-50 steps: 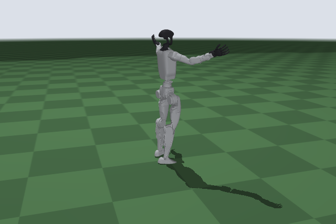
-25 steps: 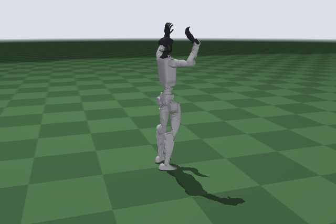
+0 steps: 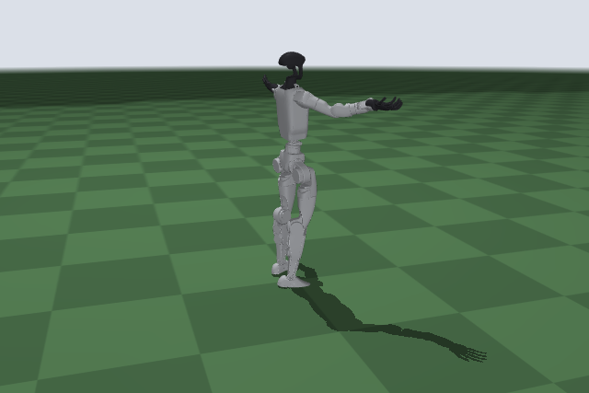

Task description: Upper body actions

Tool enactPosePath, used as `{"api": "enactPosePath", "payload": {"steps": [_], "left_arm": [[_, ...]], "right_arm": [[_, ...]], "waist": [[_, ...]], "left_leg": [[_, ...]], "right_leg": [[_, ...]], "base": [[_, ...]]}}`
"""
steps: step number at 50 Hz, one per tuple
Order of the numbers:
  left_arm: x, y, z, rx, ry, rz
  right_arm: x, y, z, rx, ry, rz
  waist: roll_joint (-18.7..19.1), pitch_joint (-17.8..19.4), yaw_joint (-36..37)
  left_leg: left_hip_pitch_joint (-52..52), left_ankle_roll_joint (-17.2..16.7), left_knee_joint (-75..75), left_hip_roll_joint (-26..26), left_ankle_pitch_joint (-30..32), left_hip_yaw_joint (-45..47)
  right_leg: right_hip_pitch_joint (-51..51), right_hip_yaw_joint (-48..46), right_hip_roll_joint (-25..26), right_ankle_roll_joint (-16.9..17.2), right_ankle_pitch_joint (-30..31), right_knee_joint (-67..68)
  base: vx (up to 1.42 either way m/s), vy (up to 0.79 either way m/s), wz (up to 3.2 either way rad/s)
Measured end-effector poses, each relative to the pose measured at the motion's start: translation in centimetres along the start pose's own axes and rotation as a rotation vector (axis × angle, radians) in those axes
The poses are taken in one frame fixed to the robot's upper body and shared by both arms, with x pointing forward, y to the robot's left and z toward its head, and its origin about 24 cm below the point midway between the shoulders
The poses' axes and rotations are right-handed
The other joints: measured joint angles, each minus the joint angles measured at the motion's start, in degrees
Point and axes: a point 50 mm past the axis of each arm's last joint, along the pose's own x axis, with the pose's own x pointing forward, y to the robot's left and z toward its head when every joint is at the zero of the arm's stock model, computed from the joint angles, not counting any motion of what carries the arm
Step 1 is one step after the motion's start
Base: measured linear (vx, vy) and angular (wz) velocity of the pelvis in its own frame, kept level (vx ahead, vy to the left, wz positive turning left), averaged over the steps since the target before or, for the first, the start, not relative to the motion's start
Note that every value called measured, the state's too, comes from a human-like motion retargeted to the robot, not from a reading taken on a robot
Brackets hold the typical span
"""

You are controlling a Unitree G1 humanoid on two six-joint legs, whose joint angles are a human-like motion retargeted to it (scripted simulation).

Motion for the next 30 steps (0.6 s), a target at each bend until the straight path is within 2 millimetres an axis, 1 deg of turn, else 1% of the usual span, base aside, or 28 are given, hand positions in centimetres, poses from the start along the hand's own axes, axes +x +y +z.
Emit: {"api": "enactPosePath", "payload": {"steps": [2,3,5,7,8,10,12,13,15,17,18,20,22,23,26,27,28,29,30], "left_arm": [[-0.4,-3.4,2.7,0.01,-0.125,-0.124],[-0.9,-4.9,4.1,0.015,-0.19,-0.175],[-2.6,-8.5,7.8,0.039,-0.382,-0.29],[-5.3,-11.8,11.6,0.093,-0.619,-0.38],[-6.9,-13.2,13.4,0.126,-0.748,-0.413],[-11.1,-15.6,17.0,0.2,-1.064,-0.449],[-14.2,-16.7,19.0,0.226,-1.28,-0.45],[-16.5,-17.0,20.5,0.233,-1.442,-0.439],[-20.4,-17.1,22.5,0.227,-1.706,-0.42],[-23.0,-16.9,23.4,0.223,-1.888,-0.406],[-24.4,-16.7,23.8,0.228,-1.991,-0.386],[-26.0,-16.3,24.3,0.226,-2.127,-0.315],[-25.5,-16.6,23.8,0.224,-2.119,-0.256],[-24.7,-17.0,23.4,0.247,-2.076,-0.267],[-20.6,-18.1,21.4,0.388,-1.85,-0.319],[-19.0,-18.2,20.5,0.446,-1.759,-0.326],[-16.9,-18.2,19.4,0.516,-1.645,-0.325],[-14.5,-17.9,18.1,0.584,-1.51,-0.316],[-11.9,-17.2,16.4,0.648,-1.362,-0.301]], "right_arm": [[-1.6,4.1,0.7,-0.137,-0.103,0.211],[-2.5,5.7,1.1,-0.192,-0.159,0.292],[-5.0,9.4,2.9,-0.332,-0.355,0.455],[-7.8,12.6,5.4,-0.485,-0.636,0.57],[-9.3,14.0,6.6,-0.557,-0.791,0.62],[-13.5,16.7,9.0,-0.694,-1.163,0.719],[-16.6,18.0,10.6,-0.73,-1.415,0.746],[-19.1,18.6,11.8,-0.719,-1.609,0.745],[-23.5,18.8,13.6,-0.611,-1.915,0.71],[-26.6,18.2,14.3,-0.436,-2.082,0.695],[-28.2,17.7,14.5,-0.315,-2.158,0.7],[-30.1,16.8,14.7,-0.107,-2.215,0.733],[-29.4,17.0,14.4,-0.078,-2.167,0.758],[-28.3,17.5,14.2,-0.139,-2.137,0.742],[-23.1,18.5,13.5,-0.438,-2.035,0.623],[-21.1,18.6,13.2,-0.55,-1.992,0.574],[-18.5,18.4,12.9,-0.688,-1.934,0.511],[-15.4,17.9,12.4,-0.843,-1.849,0.439],[-12.2,16.8,11.9,-1.001,-1.745,0.362]], "waist": [[0.15,-0.03,0.01],[0.19,-0.03,0.1],[0.2,0.0,0.22],[-0.02,-0.2,0.43],[-0.17,-0.42,0.51],[-0.48,-1.14,0.5],[-0.67,-1.41,0.58],[-0.79,-1.45,0.62],[-0.94,-1.47,0.77],[-0.94,-1.51,0.81],[-0.92,-1.5,0.85],[-0.88,-1.43,0.88],[-0.65,-1.3,1.0],[-0.57,-1.27,1.09],[-0.54,-1.4,1.18],[-0.57,-1.49,1.15],[-0.62,-1.56,1.14],[-0.68,-1.6,1.17],[-0.76,-1.62,1.21]], "left_leg": [[0.05,0.01,0.0,0.0,0.03,0.02],[0.07,0.01,0.0,0.01,0.03,0.05],[0.13,-0.01,-0.01,-0.02,0.07,0.1],[0.09,-0.03,-0.02,-0.15,0.11,0.05],[0.0,-0.04,-0.01,-0.21,0.13,0.0],[-0.24,-0.07,0.0,-0.36,0.15,-0.19],[-0.22,-0.05,-0.02,-0.43,0.14,-0.24],[-0.1,-0.03,-0.05,-0.46,0.12,-0.26],[0.12,0.01,-0.09,-0.46,0.06,-0.21],[0.28,0.04,-0.14,-0.44,0.0,-0.14],[0.4,0.06,-0.17,-0.43,-0.03,-0.12],[0.6,0.06,-0.19,-0.39,-0.06,-0.07],[0.75,0.08,-0.19,-0.33,-0.08,-0.01],[0.74,0.08,-0.2,-0.32,-0.08,0.0],[0.52,0.07,-0.2,-0.36,-0.06,-0.02],[0.41,0.05,-0.19,-0.38,-0.05,-0.05],[0.3,0.03,-0.17,-0.39,-0.04,-0.09],[0.21,0.01,-0.16,-0.4,-0.03,-0.1],[0.13,0.0,-0.14,-0.42,-0.03,-0.1]], "right_leg": [[-0.03,0.04,-0.02,-0.02,0.06,0.03],[-0.03,0.08,-0.04,-0.02,0.1,0.04],[0.01,0.06,-0.11,-0.03,0.19,0.0],[0.01,-0.03,-0.26,-0.03,0.26,-0.06],[-0.05,-0.09,-0.35,-0.02,0.27,-0.08],[-0.2,-0.31,-0.54,0.03,0.26,-0.09],[-0.17,-0.35,-0.58,0.04,0.23,-0.08],[-0.07,-0.34,-0.57,0.05,0.21,-0.07],[0.05,-0.24,-0.52,0.06,0.17,-0.03],[0.14,-0.15,-0.45,0.05,0.14,-0.01],[0.21,-0.12,-0.41,0.05,0.13,-0.01],[0.36,-0.05,-0.35,0.06,0.12,0.0],[0.51,0.0,-0.26,0.05,0.1,0.0],[0.5,-0.01,-0.25,0.05,0.11,-0.01],[0.3,-0.04,-0.31,0.06,0.12,-0.02],[0.21,-0.08,-0.34,0.06,0.13,-0.03],[0.11,-0.1,-0.38,0.07,0.13,-0.03],[0.04,-0.11,-0.42,0.08,0.14,-0.04],[-0.03,-0.11,-0.46,0.09,0.14,-0.04]], "base": [[0.0,0.0,0.0],[0.0,0.0,0.0],[0.0,0.0,0.0],[0.0,0.0,0.0],[0.05,-0.01,0.1],[0.06,-0.01,0.1],[0.0,0.0,0.0],[0.07,0.0,0.0],[0.06,0.01,-0.05],[0.0,0.0,0.0],[0.0,0.0,0.0],[0.0,0.0,0.0],[0.0,0.0,0.0],[0.0,0.0,0.0],[0.0,0.0,0.0],[0.0,0.0,0.0],[0.0,0.0,0.0],[0.0,0.0,0.0],[0.0,0.0,0.0]]}}
